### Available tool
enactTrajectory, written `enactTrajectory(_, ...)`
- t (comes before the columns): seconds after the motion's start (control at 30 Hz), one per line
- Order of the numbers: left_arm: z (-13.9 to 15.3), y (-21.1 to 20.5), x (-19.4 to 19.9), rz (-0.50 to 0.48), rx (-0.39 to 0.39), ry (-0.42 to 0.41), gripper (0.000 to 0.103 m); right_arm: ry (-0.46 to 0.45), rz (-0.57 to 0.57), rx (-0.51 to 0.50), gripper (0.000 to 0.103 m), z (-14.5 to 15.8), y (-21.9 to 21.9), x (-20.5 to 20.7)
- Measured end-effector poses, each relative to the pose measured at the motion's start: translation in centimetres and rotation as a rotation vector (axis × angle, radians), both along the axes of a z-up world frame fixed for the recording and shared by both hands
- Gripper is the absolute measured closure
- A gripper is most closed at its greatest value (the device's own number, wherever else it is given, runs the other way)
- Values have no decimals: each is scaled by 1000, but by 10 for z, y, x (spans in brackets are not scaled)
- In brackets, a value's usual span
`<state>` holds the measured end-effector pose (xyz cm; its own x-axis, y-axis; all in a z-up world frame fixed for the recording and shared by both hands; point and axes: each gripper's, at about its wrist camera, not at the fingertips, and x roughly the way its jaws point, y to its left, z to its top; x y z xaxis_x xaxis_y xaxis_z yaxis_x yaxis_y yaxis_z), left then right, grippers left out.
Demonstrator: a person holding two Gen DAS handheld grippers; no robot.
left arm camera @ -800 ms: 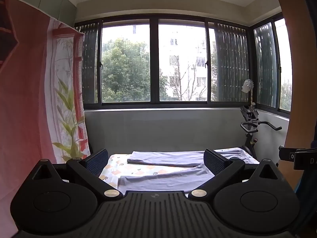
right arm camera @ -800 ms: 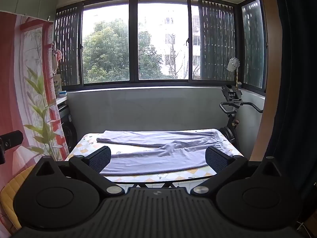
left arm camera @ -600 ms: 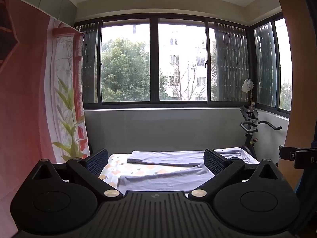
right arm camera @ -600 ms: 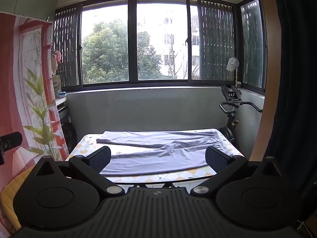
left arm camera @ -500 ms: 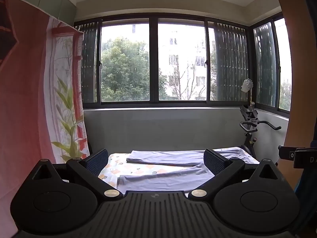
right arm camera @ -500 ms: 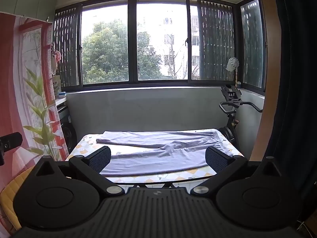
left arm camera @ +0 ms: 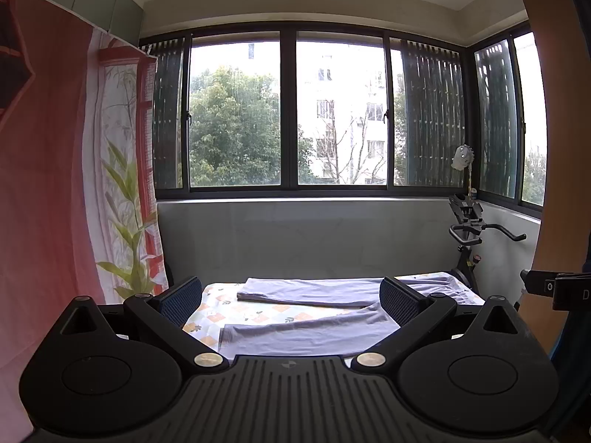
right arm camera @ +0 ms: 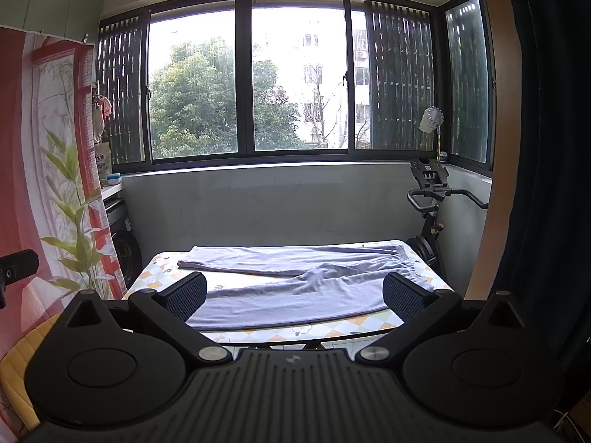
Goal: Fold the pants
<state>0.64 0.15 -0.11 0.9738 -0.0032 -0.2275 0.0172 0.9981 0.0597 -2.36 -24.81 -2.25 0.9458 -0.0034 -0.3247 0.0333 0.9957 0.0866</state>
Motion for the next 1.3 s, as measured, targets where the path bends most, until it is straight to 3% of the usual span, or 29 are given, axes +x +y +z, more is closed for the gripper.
enactTrajectory(1.3,1,2,-4,-4,-11,-9,0,-17,-17,1,0,2,6,-10)
